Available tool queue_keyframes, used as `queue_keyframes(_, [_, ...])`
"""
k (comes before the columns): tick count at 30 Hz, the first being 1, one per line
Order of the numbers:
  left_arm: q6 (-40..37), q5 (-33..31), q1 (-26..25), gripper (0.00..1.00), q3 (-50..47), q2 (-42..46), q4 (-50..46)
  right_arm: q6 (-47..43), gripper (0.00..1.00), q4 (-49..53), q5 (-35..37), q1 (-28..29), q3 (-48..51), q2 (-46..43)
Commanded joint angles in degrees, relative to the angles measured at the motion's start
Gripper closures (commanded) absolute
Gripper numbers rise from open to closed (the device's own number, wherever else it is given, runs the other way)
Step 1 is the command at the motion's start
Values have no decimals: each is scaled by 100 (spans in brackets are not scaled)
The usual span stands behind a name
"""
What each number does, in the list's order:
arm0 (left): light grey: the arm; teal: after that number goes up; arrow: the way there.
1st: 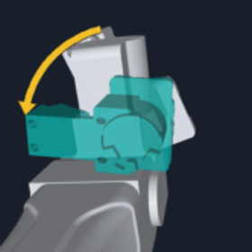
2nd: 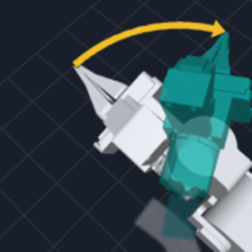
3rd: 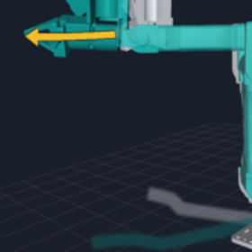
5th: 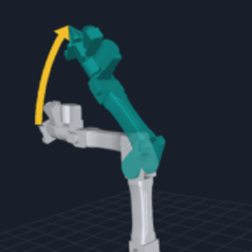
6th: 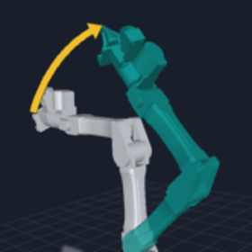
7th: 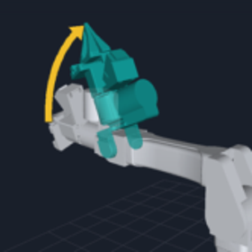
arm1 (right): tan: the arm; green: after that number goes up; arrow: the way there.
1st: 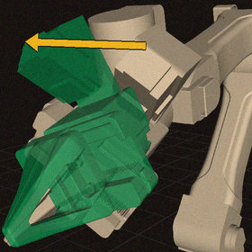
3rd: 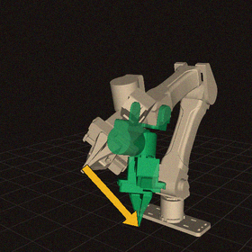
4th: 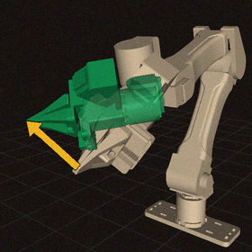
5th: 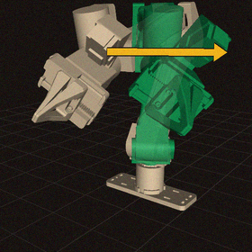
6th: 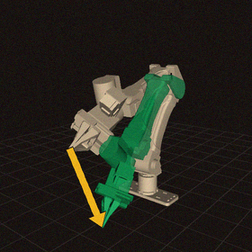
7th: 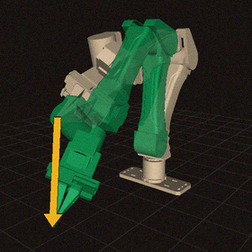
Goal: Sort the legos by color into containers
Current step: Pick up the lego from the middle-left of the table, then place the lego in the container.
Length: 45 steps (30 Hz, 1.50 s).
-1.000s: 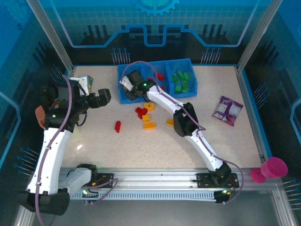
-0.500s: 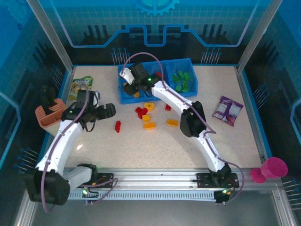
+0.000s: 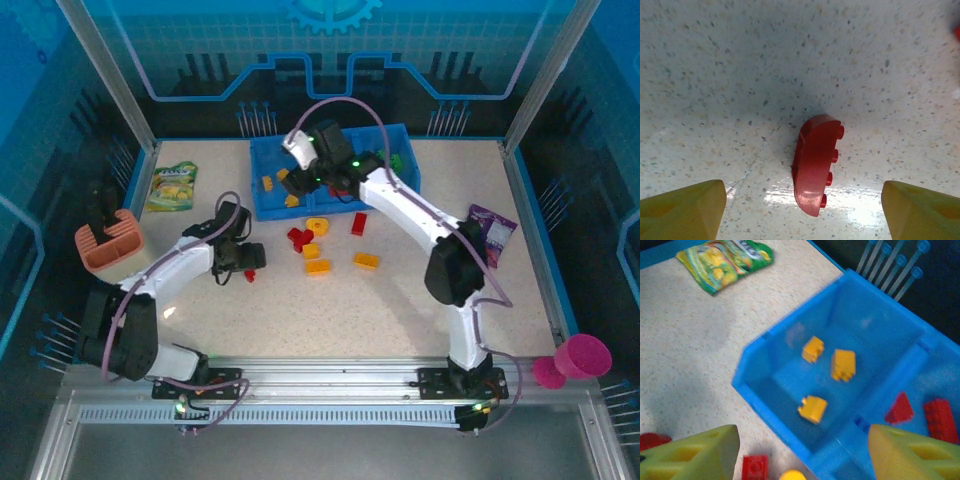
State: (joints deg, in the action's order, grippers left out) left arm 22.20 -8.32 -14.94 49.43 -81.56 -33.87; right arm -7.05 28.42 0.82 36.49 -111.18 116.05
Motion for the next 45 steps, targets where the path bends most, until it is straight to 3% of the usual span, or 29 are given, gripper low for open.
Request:
queue_keyframes(1, [253, -137, -186, 22, -36, -340, 311, 351, 30, -394, -124, -357, 696, -663])
queue_keyframes(3, [316, -152, -286, 27, 25, -608, 386, 455, 30, -579, -150, -516, 1160, -967])
queue_keyframes(9, [475, -224, -433, 57, 93, -1228, 475, 627, 28, -838, -126, -903, 2183, -1693])
queue_keyframes(20, [669, -643, -854, 85, 574, -1481, 57, 996, 26, -1081, -213, -1435, 3435, -2565])
queue_keyframes(26, [430, -710, -1244, 89, 2036, -1117, -620, 1318, 26, -733, -299, -1575, 4200, -2957])
queue_keyframes(30, [273, -550, -1433, 90, 3223, -1439, -618, 1438, 26, -567, -157, -1636, 4755, -3159])
queue_keyframes(35, [-40, -493, -1630, 90, 4857, -2474, -546, 1784, 26, -592, -83, -1755, 5353, -3642])
queue_keyframes(45, [-300, -550, -1521, 90, 7405, -4848, -684, 2241, 25, -266, -13, -1868, 5853, -4353])
